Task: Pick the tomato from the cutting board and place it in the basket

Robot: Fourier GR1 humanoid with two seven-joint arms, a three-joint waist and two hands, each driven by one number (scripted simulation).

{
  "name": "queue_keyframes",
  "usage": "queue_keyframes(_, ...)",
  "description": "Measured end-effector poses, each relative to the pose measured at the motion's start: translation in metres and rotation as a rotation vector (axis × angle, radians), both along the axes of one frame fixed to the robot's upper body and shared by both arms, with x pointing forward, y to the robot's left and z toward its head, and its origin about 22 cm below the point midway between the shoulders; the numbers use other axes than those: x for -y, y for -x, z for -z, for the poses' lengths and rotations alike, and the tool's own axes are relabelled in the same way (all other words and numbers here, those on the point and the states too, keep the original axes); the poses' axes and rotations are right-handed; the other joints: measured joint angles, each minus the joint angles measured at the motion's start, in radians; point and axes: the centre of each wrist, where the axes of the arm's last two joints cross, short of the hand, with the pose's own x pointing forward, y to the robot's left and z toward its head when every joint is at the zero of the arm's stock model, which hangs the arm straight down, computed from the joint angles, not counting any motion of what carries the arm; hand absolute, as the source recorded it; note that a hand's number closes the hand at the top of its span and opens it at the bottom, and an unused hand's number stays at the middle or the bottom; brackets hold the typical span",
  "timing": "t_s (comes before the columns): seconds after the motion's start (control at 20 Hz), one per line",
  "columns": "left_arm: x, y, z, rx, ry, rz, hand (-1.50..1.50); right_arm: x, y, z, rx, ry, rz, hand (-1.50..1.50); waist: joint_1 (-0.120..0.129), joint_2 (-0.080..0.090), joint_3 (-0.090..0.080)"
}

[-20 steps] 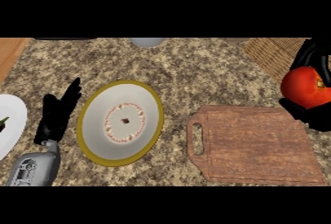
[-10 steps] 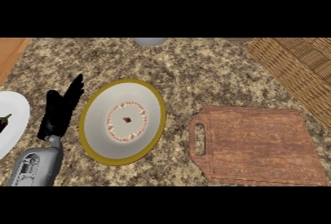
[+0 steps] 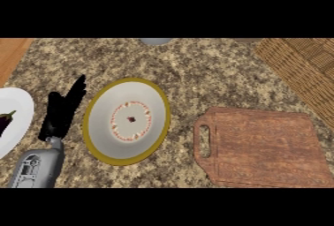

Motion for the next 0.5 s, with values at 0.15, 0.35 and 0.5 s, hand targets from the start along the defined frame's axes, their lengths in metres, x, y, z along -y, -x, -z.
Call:
queue_keyframes(0.15,0.005,-0.003,-0.002,0.010,-0.002,0.005,0.00,0.021,-0.016,0.008,-0.018,0.050,0.053,1.50,0.004,0.002,0.000)
queue_keyframes(0.35,0.007,-0.004,-0.003,0.010,-0.003,0.012,0.00,0.054,-0.033,0.020,-0.023,0.087,0.107,1.50,0.009,0.004,0.001)
queue_keyframes(0.5,0.007,-0.004,-0.001,0.007,-0.001,0.014,0.00,0.080,-0.040,0.035,-0.020,0.099,0.109,1.50,0.009,0.004,0.001)
